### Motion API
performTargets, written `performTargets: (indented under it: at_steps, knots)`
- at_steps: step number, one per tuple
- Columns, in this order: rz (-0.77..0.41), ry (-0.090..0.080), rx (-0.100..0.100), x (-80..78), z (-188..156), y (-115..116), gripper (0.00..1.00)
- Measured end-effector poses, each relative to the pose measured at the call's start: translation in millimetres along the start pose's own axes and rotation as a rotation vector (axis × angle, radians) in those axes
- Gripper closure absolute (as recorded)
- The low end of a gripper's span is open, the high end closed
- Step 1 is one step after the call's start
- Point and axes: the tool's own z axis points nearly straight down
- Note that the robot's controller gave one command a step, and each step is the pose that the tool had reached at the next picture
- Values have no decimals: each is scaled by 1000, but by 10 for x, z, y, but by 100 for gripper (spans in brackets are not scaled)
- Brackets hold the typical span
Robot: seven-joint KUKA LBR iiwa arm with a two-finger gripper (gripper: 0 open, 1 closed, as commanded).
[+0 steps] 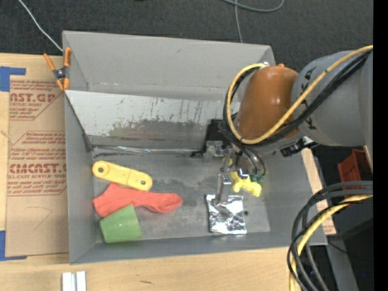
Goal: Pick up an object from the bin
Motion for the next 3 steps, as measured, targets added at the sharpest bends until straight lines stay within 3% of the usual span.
performTargets:
  at_steps: [1,2,3]
  knots:
    - [0,-8,0,-19,-45,-1,0]
    - [-321,3,-2,310,649,494,0]
    - [79,-8,-2,135,652,746,0]
